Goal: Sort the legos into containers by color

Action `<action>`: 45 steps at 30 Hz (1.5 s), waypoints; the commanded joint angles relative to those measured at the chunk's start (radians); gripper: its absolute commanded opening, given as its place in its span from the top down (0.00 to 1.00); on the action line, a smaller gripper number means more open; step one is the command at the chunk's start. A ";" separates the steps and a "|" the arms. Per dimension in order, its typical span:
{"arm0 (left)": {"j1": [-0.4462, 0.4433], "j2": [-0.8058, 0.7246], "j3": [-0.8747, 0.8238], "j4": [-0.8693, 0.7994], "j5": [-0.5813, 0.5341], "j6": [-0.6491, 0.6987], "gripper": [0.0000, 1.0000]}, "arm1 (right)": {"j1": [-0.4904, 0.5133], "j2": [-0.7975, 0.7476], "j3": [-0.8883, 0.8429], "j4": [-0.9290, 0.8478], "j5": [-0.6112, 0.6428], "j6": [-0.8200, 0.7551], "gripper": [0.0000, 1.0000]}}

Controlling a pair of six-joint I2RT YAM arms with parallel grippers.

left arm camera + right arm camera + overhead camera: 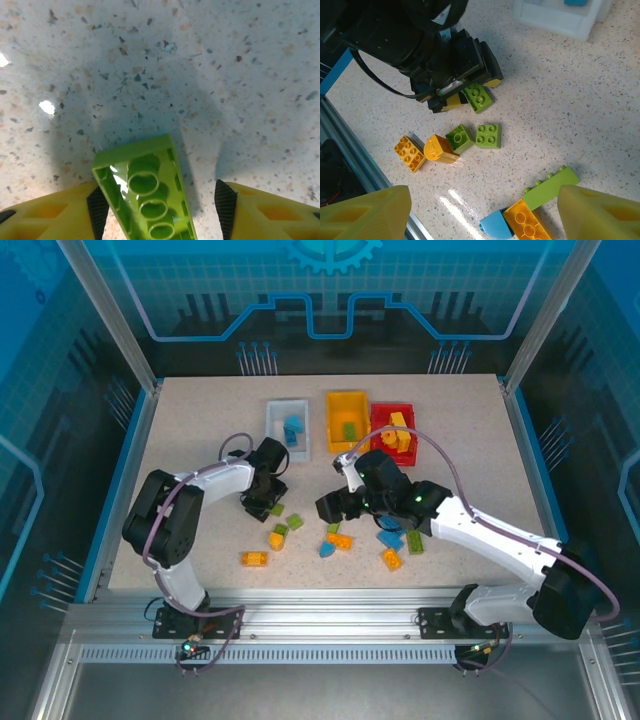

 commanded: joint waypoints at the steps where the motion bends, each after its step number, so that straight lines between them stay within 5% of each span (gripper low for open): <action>1: 0.006 0.028 -0.009 0.018 0.019 -0.046 0.44 | 0.014 0.010 0.037 0.011 -0.009 -0.004 0.22; 14: -0.004 -0.005 -0.023 0.069 -0.005 -0.013 0.64 | -0.014 -0.020 0.017 0.036 0.011 0.033 0.23; 20: -0.086 -0.029 0.195 -0.020 -0.082 0.179 0.64 | -0.163 -0.117 -0.011 0.113 0.021 0.138 0.25; 33: -0.140 0.377 0.882 -0.001 -0.013 0.634 0.64 | -0.416 0.006 0.058 0.332 0.010 0.322 0.25; 45: -0.142 0.639 1.111 0.188 -0.100 0.815 0.62 | -0.473 0.062 0.092 0.331 -0.034 0.343 0.24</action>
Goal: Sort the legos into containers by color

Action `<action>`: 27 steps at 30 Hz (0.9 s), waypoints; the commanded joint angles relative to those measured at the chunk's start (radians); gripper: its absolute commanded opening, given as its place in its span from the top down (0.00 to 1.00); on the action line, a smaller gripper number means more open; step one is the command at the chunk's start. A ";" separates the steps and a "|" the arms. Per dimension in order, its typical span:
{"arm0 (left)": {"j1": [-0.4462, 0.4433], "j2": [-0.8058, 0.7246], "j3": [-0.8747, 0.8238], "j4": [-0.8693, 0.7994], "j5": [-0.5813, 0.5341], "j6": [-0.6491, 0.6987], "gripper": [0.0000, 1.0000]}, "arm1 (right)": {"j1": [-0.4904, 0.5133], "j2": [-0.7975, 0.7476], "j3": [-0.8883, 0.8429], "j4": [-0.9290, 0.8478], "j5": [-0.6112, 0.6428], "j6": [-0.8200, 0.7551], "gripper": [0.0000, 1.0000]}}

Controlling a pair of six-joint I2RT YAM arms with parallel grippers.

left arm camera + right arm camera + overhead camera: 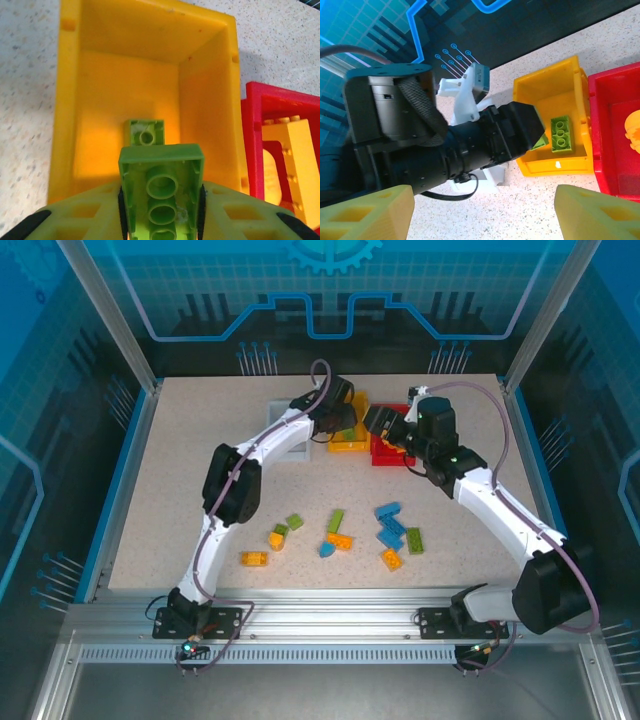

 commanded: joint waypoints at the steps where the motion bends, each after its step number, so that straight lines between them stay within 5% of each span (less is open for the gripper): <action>1: -0.006 0.050 0.065 0.058 -0.050 0.084 0.61 | -0.016 0.007 0.009 0.025 -0.027 0.020 0.24; 10: -0.025 0.045 0.090 0.013 -0.076 0.115 0.42 | -0.022 0.021 0.005 -0.004 -0.053 0.015 0.22; 17: -0.059 -0.111 0.018 0.030 -0.078 0.076 0.44 | -0.021 -0.007 0.009 -0.038 -0.039 -0.026 0.23; 27: -0.070 -0.512 -0.352 0.051 -0.138 -0.057 0.48 | 0.046 -0.113 -0.014 -0.214 0.050 -0.197 0.25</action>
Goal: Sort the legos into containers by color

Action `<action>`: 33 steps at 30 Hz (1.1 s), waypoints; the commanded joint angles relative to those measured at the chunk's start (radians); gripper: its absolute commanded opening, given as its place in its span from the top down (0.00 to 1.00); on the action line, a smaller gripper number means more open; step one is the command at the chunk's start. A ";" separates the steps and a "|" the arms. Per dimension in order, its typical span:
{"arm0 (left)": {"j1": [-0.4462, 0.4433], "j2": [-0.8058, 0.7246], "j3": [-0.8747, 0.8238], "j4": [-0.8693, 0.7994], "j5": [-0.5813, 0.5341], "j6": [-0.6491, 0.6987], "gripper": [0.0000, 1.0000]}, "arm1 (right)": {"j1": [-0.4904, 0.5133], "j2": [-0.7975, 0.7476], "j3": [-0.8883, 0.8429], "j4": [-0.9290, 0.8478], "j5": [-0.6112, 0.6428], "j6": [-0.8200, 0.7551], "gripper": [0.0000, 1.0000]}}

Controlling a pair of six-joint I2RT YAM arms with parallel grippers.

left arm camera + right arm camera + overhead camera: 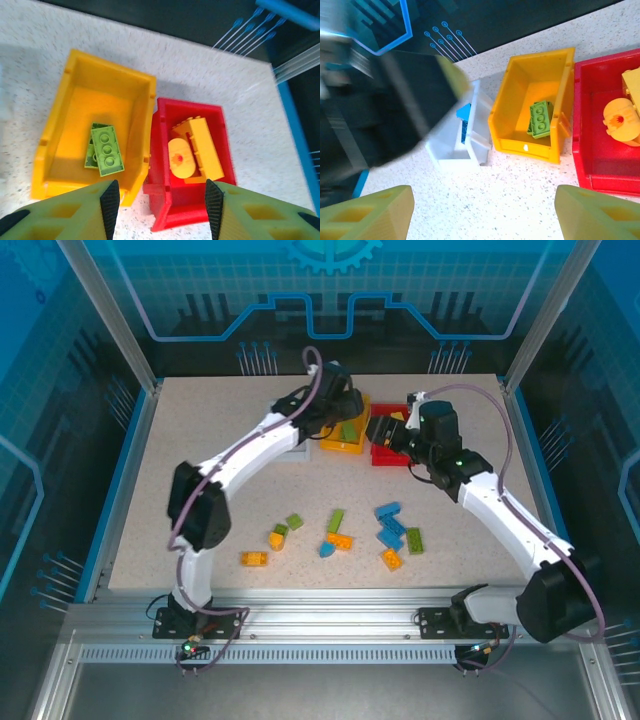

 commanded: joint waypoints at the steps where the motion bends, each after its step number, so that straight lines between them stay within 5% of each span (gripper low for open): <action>1: 0.007 -0.150 -0.142 -0.011 -0.040 -0.046 0.48 | 0.048 -0.070 -0.024 -0.095 0.051 -0.086 0.25; 16: 0.007 -0.716 -0.670 -0.255 0.020 -0.038 0.45 | 0.431 -0.124 -0.004 -0.421 0.334 -0.130 0.26; 25: 0.007 -1.105 -0.857 -0.451 -0.245 -0.159 0.45 | 0.771 0.236 0.100 -0.298 0.219 -0.287 0.25; 33: 0.007 -1.314 -0.919 -0.583 -0.374 -0.268 0.45 | 0.830 0.485 0.268 -0.355 0.160 -0.237 0.26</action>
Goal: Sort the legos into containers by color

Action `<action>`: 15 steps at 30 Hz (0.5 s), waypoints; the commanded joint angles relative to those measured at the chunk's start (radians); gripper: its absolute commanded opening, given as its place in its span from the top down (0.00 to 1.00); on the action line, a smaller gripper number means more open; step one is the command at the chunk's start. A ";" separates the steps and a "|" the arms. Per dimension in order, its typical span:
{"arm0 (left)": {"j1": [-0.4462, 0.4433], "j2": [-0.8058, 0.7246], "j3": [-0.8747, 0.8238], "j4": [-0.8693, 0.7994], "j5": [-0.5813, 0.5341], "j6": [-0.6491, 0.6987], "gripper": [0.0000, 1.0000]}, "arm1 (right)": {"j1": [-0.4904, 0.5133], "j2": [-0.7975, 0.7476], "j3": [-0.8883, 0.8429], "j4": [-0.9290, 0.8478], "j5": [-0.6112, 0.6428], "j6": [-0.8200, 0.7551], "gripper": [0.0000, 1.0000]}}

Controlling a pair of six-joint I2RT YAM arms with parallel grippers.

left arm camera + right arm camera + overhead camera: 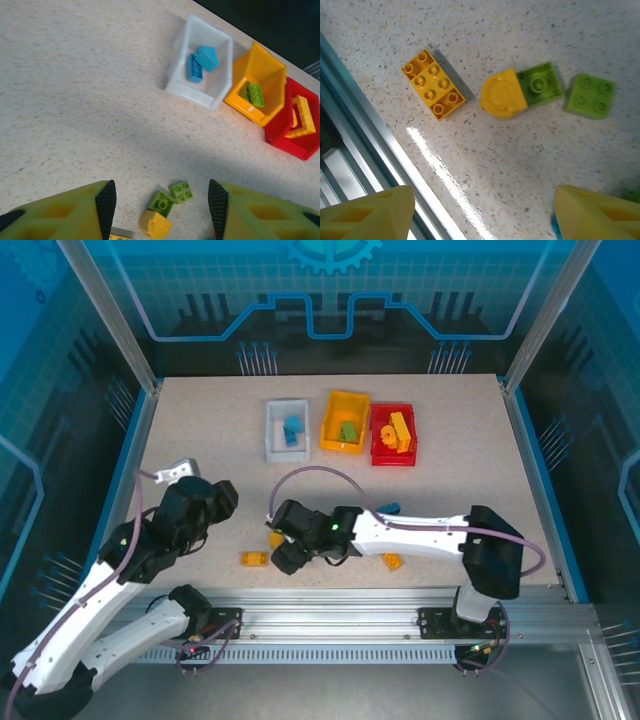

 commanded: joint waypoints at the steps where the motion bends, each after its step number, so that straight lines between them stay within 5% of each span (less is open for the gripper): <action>1: 0.003 -0.035 -0.013 -0.095 -0.098 -0.063 0.45 | 0.018 0.067 0.102 -0.044 -0.061 -0.002 0.26; 5: 0.003 -0.081 -0.003 -0.097 -0.112 -0.054 0.45 | 0.081 0.154 0.193 -0.071 -0.036 -0.149 0.26; 15: 0.003 -0.154 0.125 -0.290 -0.197 -0.140 0.46 | 0.037 0.395 0.513 -0.192 -0.101 -0.508 0.26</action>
